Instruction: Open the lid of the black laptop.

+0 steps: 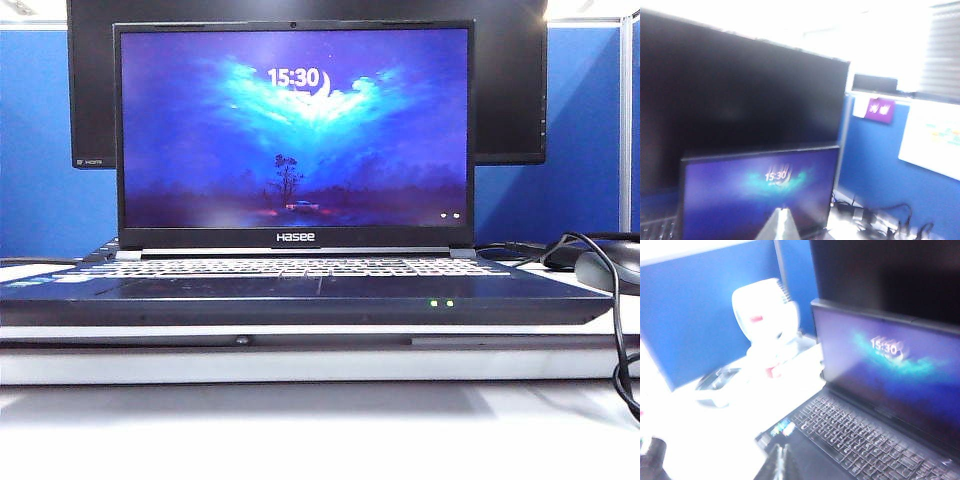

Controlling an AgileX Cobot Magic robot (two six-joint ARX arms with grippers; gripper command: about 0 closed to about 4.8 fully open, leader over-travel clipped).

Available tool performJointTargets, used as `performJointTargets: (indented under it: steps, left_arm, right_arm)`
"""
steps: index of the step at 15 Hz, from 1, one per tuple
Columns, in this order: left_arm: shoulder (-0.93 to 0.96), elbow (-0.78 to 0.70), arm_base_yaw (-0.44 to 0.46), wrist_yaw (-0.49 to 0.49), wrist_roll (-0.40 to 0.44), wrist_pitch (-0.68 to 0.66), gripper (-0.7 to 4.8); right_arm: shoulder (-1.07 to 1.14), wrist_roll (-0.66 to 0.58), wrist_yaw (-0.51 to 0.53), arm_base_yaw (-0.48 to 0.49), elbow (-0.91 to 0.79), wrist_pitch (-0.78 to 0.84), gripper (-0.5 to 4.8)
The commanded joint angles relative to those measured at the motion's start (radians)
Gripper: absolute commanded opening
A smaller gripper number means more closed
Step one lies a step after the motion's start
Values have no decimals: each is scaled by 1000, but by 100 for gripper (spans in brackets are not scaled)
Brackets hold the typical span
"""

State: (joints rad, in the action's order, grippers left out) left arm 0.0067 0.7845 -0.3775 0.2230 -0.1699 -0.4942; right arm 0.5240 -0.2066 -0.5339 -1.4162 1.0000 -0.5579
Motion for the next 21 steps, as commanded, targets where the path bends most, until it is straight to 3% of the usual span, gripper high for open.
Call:
performJointTargets:
  steps: [1,3,6,8,11,13,16,19,21]
  left_arm:
    - [-3,17,2,13,-2,-189,-5]
    - [-3,17,2,-6,17,-196,-5]
    - [-3,16,2,-66,30,-193,-5]
    - [-3,16,2,-67,49,-193,-5]
    - [-3,2,2,-69,65,-193,-5]
    - [-3,-1,2,-70,65,-201,-4]
    - [-3,-2,1,-69,64,-201,-4]
    - [-3,-2,1,-65,64,-200,-4]
    - [-3,-2,1,-65,64,-200,-4]
  right_arm:
    - [8,-39,-186,-154,-113,48,-4]
    - [8,-40,-351,-256,-237,191,-4]
    - [16,-35,-693,-387,-386,349,-4]
    - [28,-29,-812,-433,-417,323,-4]
    - [37,-78,-907,-441,-481,323,-4]
    - [36,-150,-906,-439,-531,325,-4]
    - [37,-154,-884,-432,-542,320,-4]
    - [38,-145,-567,-305,-544,318,-4]
    - [37,-37,-348,-180,-559,414,-4]
